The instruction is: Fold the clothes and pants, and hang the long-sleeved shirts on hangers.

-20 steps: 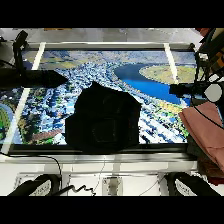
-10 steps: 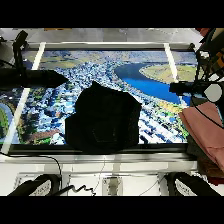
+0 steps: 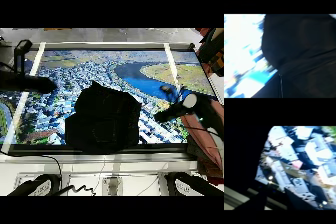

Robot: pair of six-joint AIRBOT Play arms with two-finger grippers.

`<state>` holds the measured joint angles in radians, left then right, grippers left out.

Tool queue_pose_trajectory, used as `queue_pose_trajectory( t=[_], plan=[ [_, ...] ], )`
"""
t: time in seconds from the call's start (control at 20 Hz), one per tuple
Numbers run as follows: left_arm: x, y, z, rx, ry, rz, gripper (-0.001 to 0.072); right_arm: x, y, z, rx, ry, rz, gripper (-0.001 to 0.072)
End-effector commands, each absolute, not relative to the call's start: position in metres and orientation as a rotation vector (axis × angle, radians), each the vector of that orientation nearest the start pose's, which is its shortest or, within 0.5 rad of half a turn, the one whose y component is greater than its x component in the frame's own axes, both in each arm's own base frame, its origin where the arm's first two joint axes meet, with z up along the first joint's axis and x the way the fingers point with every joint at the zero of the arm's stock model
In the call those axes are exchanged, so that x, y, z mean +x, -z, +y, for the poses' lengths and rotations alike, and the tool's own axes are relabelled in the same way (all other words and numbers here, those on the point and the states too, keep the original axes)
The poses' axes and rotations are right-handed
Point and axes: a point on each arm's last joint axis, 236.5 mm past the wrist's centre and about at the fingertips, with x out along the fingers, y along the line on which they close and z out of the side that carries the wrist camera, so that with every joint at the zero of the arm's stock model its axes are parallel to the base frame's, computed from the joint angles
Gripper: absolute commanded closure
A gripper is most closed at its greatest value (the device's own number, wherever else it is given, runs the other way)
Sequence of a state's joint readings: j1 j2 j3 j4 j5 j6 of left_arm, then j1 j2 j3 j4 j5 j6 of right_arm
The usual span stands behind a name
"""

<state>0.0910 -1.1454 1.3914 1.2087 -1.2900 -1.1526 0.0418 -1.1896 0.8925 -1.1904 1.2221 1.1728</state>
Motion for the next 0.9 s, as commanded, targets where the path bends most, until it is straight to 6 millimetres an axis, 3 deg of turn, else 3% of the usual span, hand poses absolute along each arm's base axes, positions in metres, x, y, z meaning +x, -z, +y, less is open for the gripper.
queue_pose_trajectory(
  t=[0.0, 0.1, 0.15, 0.2, 0.25, 0.3, 0.45, 0.6, 0.7, 0.85],
  plan=[
    [0.365, -0.105, 0.029, 0.143, 0.200, 1.145, 0.0700, 0.259, 0.065, 0.145, 0.259, -0.680, 1.464, 0.0246],
    [0.341, -0.068, 0.044, 0.011, 0.179, 1.232, 0.0690, 0.248, 0.084, 0.137, 0.275, -0.616, 1.507, 0.0246],
    [0.326, -0.048, 0.047, -0.068, 0.173, 1.278, 0.0597, 0.240, 0.089, 0.137, 0.292, -0.602, 1.534, 0.0245],
    [0.310, -0.026, 0.048, -0.148, 0.170, 1.324, 0.0324, 0.234, 0.093, 0.138, 0.317, -0.594, 1.553, 0.0227],
    [0.295, -0.006, 0.044, -0.224, 0.176, 1.369, 0.0119, 0.231, 0.095, 0.141, 0.354, -0.582, 1.557, 0.0219],
    [0.278, 0.013, 0.040, -0.284, 0.180, 1.419, 0.0082, 0.232, 0.096, 0.145, 0.390, -0.575, 1.549, 0.0219],
    [0.220, 0.063, 0.020, -0.349, 0.243, 1.589, 0.0083, 0.235, 0.093, 0.161, 0.517, -0.579, 1.540, 0.0219],
    [0.185, 0.089, 0.003, -0.358, 0.314, 1.671, 0.0083, 0.236, 0.097, 0.177, 0.627, -0.584, 1.570, 0.0219],
    [0.182, 0.097, -0.001, -0.377, 0.309, 1.666, 0.0083, 0.233, 0.109, 0.181, 0.651, -0.571, 1.606, 0.0220],
    [0.193, 0.097, -0.007, -0.406, 0.311, 1.616, 0.0084, 0.233, 0.113, 0.191, 0.669, -0.577, 1.622, 0.0222]
  ],
)
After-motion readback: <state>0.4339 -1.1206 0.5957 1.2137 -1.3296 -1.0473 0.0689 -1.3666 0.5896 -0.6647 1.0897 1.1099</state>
